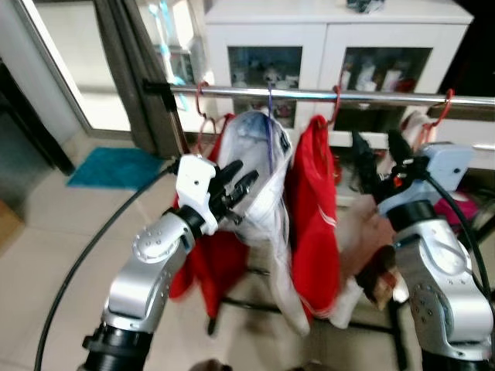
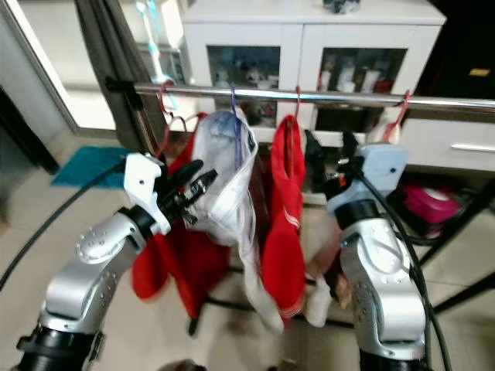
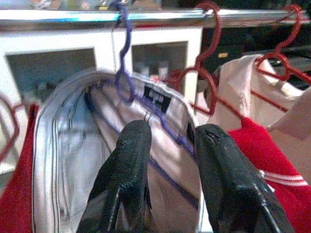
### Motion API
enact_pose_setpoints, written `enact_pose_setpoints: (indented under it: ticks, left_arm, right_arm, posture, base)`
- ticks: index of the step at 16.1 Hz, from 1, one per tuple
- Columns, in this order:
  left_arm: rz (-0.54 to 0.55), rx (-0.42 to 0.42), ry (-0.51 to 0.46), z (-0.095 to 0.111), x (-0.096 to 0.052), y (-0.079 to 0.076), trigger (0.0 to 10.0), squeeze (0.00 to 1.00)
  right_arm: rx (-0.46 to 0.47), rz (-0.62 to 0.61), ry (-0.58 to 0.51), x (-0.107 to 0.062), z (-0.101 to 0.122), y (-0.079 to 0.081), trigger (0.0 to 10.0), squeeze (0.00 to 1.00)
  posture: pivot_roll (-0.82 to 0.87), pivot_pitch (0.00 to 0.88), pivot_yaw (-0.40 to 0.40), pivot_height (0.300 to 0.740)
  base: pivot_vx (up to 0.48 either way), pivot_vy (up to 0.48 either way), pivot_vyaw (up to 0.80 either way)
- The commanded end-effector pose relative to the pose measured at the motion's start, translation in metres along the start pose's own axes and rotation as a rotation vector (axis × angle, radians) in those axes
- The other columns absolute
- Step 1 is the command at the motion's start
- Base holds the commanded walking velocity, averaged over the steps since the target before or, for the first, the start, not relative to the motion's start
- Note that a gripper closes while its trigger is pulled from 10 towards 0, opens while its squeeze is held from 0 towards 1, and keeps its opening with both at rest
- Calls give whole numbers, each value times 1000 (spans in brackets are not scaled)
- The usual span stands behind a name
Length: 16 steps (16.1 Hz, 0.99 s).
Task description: Hang hanger
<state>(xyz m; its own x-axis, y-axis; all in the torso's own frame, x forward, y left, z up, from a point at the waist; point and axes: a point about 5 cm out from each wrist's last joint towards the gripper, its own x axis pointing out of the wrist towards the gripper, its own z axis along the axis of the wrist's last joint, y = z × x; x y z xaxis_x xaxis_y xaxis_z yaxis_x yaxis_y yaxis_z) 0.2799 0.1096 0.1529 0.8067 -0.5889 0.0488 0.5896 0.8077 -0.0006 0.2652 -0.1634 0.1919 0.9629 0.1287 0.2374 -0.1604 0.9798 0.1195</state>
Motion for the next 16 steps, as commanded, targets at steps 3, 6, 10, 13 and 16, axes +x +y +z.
enact_pose_setpoints:
  ticks: [3, 6, 10, 13, 16]
  left_arm:
    - [45, 5, -4, -1, -6, 0, 10000, 0]
    - [48, -16, -5, -3, -7, -8, 10000, 0]
    - [-35, -18, -18, 1, -10, -8, 10000, 0]
    - [-166, 4, 29, 3, -14, -6, 10000, 0]
    - [-194, 30, 48, 4, -17, -3, 10000, 0]
  right_arm:
    - [-50, 83, 28, 11, 2, 9, 10000, 1000]
    - [-77, 19, 116, 16, -10, 1, 10000, 1000]
    - [-109, -128, 272, 43, -24, -18, 10000, 1000]
    - [-175, -188, 344, 68, -26, -34, 10000, 1000]
    - [-266, -239, 396, 87, -20, -55, 10000, 0]
  posture:
    - [66, 0, 47, 723]
    - [73, 0, 23, 723]
    - [76, 0, 56, 723]
    - [75, 0, 60, 723]
    - [97, 0, 57, 723]
  base:
    - [0, -439, 0]
    - [0, -134, 0]
    - [0, 0, 0]
    - [0, 0, 0]
    - [0, 0, 0]
